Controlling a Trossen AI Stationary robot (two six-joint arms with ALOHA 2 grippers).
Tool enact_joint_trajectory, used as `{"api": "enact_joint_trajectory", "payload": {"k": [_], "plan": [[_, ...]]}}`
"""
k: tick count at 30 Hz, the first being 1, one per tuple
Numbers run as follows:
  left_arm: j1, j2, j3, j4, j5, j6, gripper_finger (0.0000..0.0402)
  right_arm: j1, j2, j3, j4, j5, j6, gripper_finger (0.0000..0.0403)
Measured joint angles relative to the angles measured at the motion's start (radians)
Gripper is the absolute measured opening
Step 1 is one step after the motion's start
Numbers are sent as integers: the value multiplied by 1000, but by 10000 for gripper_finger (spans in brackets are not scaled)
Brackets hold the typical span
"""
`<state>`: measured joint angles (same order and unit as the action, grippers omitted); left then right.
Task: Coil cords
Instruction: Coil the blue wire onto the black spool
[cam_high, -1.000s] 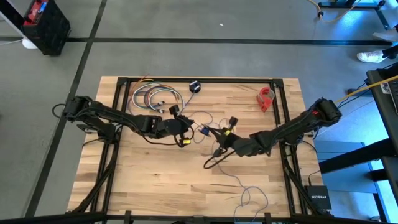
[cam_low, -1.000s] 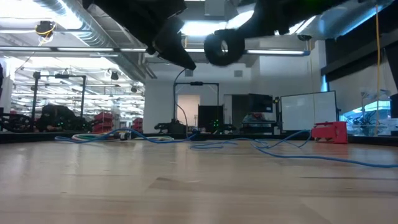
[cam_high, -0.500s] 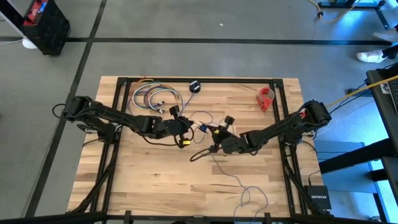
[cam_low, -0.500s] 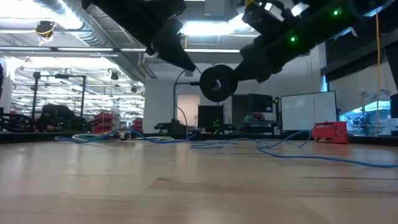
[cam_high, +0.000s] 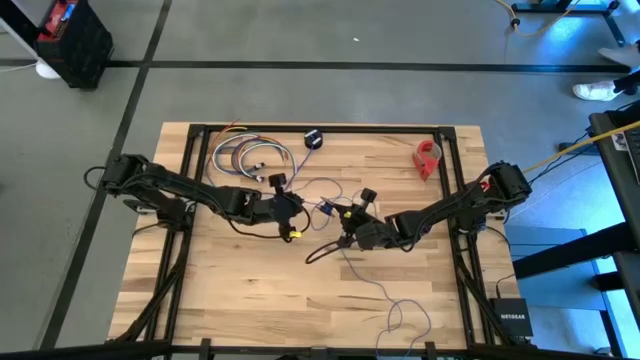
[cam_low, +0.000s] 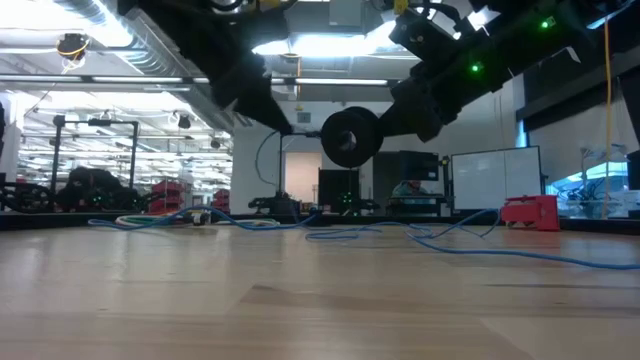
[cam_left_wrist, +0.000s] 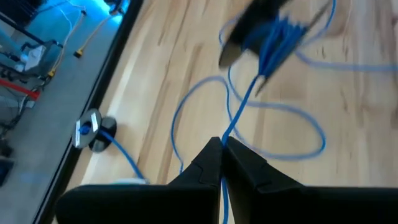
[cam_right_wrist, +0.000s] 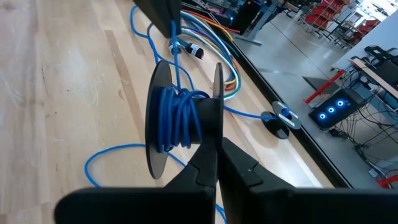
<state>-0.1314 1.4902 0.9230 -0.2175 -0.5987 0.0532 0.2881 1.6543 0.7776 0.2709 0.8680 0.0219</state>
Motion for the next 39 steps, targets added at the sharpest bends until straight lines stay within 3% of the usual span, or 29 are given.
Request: {"api": "enact_joint_trajectory", "payload": {"k": [6,16,21,23,28,39], "plan": [[0,0,1,-80,2,-75,11,0,0,0,12,-3,-1,5],[2,23,1,-106,-4,-98,102,0,2,-3,14,3,-4,5],[21,24,1,-104,-2,-94,122,0,1,-3,16,3,-4,5],[31,24,1,-76,12,-98,124,0,1,0,15,3,-4,5],[58,61,0,25,180,-55,125,0,-44,11,12,3,-9,5],[68,221,0,369,275,96,125,0,-175,12,15,14,-61,5]]}}
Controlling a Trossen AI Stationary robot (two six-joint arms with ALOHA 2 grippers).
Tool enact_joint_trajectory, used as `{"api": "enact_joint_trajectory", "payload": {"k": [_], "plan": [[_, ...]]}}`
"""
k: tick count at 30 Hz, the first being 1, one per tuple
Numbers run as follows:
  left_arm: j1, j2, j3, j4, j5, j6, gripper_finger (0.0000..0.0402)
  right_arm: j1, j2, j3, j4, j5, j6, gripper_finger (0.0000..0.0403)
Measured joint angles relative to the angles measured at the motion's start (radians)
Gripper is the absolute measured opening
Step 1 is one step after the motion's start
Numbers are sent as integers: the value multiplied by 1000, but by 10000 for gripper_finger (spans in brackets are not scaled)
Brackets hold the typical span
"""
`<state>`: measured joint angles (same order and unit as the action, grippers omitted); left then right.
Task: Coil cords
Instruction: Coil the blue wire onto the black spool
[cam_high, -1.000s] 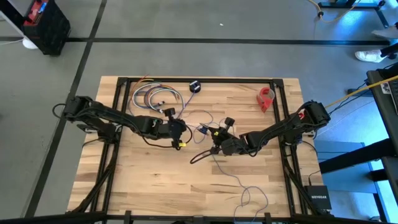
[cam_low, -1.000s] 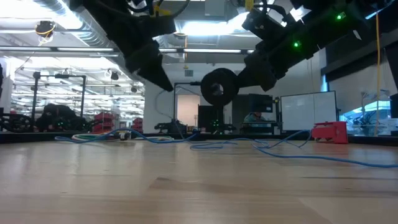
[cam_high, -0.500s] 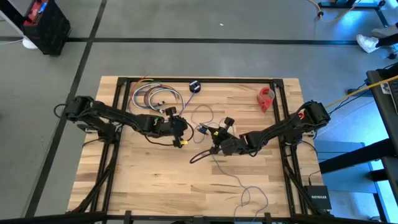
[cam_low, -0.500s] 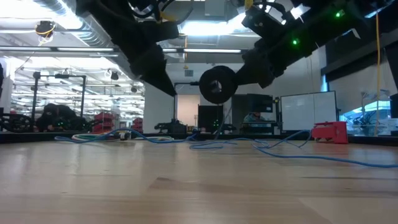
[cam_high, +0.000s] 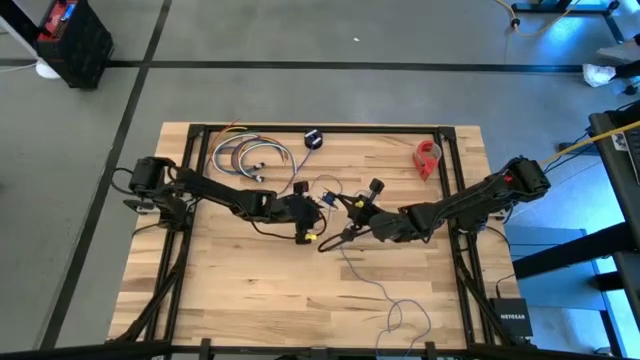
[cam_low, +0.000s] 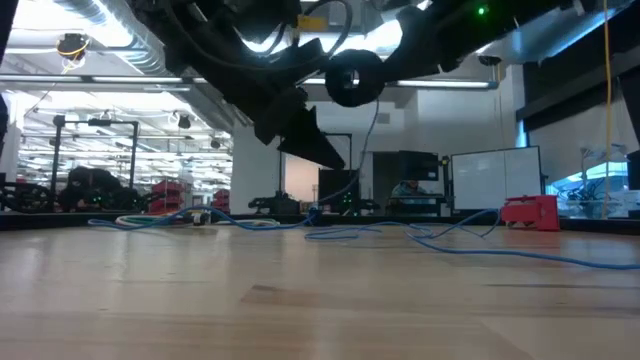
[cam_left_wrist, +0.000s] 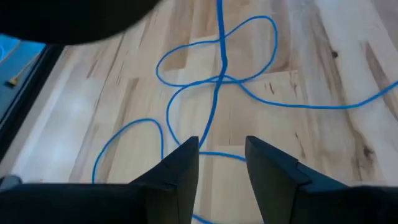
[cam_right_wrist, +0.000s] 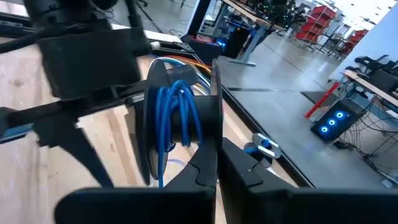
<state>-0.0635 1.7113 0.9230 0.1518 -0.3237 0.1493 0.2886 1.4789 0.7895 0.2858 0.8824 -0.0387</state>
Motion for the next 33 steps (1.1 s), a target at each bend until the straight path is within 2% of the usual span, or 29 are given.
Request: {"api": "enact_joint_trajectory", "payload": {"k": [6,14,18,21,28,33], "plan": [[7,4,0,49,-4,-12,125,0,-1,0,-1,-3,0,5],[12,119,0,225,32,21,125,0,-1,0,0,-3,0,5],[26,121,0,236,30,28,121,0,-1,0,0,-2,0,5],[34,121,0,261,31,6,96,0,-1,0,-6,-2,0,5],[39,125,-1,221,29,19,9,0,0,0,-6,-2,-4,5],[57,125,0,222,29,-7,4,41,-4,0,4,45,-33,5]]}}
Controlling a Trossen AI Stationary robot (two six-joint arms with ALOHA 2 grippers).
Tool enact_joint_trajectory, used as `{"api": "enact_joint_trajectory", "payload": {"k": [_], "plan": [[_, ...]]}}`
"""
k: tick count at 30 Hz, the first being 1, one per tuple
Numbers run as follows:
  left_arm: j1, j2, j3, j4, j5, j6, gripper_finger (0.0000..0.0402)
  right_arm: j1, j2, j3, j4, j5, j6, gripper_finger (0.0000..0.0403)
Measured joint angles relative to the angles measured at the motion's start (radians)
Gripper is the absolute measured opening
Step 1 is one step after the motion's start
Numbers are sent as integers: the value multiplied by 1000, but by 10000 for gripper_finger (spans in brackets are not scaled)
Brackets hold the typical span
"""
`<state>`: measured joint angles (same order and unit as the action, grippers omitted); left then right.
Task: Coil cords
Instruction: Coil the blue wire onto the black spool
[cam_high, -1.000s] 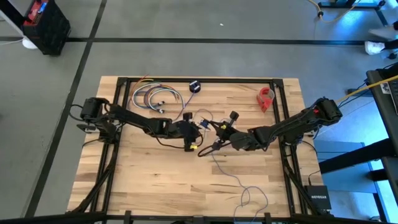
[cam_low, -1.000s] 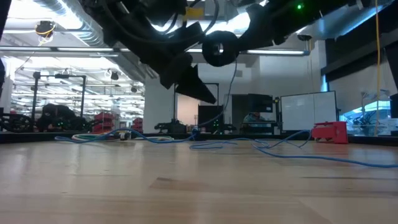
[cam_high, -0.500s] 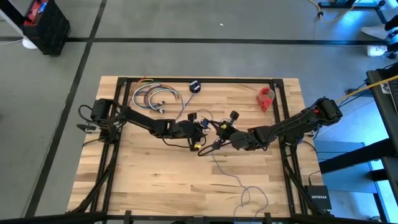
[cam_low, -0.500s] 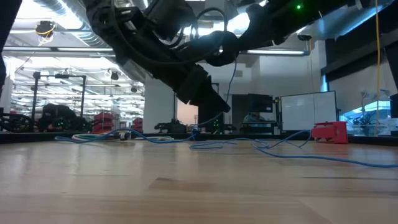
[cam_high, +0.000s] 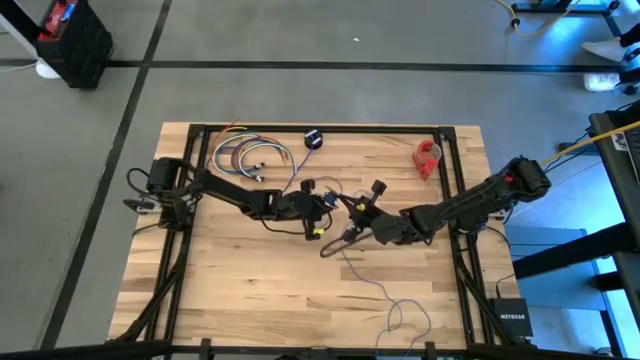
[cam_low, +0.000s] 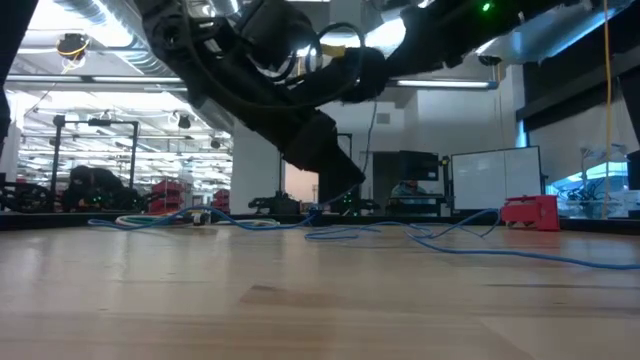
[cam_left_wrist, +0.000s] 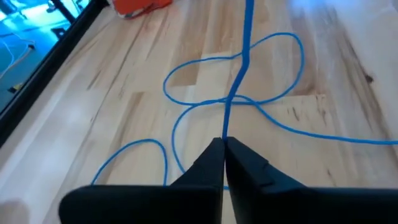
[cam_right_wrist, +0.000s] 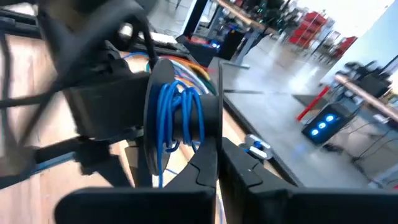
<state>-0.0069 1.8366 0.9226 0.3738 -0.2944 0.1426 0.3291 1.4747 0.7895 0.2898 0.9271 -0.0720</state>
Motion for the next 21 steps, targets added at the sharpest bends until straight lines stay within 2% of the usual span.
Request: {"api": "enact_joint_trajectory", "payload": {"k": [3,9,15,21], "plan": [[18,0,1,-29,-22,-28,3,48,-22,0,-5,45,-15,5],[27,-14,2,-66,-48,-38,2,108,-32,-1,-36,67,1,5],[24,-99,1,-148,-77,-39,1,118,-34,0,-193,47,161,5],[-4,-215,0,-326,-194,-86,1,109,-8,-48,-235,84,307,5]]}}
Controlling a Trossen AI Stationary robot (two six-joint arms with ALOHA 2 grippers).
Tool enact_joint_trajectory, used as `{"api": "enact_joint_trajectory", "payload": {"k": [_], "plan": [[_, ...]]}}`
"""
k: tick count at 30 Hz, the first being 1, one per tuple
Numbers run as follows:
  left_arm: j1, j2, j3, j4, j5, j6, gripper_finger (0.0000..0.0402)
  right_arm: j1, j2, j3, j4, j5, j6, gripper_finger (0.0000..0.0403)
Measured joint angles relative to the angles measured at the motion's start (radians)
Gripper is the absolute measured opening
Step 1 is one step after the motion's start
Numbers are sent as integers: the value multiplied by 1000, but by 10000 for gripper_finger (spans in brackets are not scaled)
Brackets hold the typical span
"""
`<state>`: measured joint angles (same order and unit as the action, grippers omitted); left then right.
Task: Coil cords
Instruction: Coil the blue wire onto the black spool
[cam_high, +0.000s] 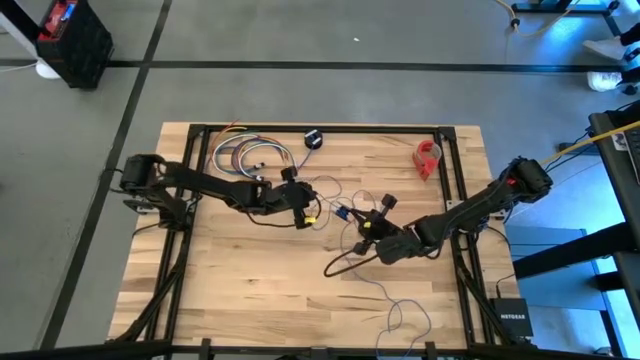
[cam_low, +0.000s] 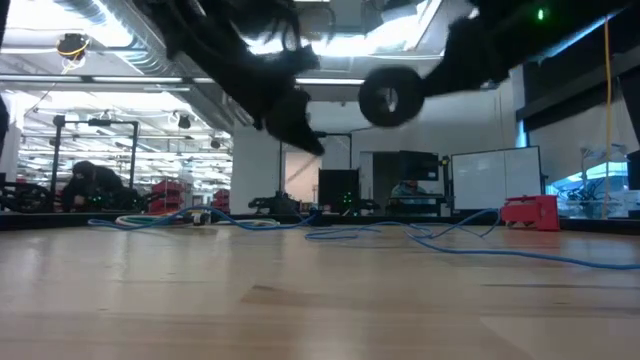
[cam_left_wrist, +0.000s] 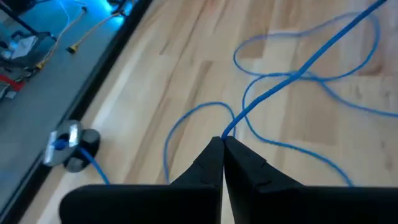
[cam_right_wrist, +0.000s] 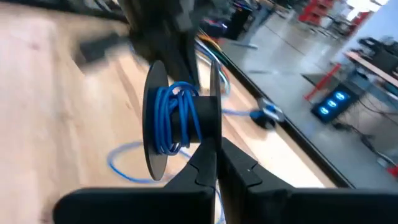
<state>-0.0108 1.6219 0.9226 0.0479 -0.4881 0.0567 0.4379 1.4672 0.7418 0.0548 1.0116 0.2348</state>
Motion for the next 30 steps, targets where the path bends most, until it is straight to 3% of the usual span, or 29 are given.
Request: {"api": "enact_joint_trajectory", "payload": {"k": [9,16,19,30], "plan": [[-56,-71,1,87,8,-81,1,-84,112,-19,42,-25,56,5],[-77,-64,0,130,223,-45,1,-127,163,-20,78,7,102,5],[-88,-61,-1,168,234,-36,1,-127,167,-20,107,16,99,5],[-89,44,0,420,262,-77,1,-125,167,-20,302,21,-59,5]]}}
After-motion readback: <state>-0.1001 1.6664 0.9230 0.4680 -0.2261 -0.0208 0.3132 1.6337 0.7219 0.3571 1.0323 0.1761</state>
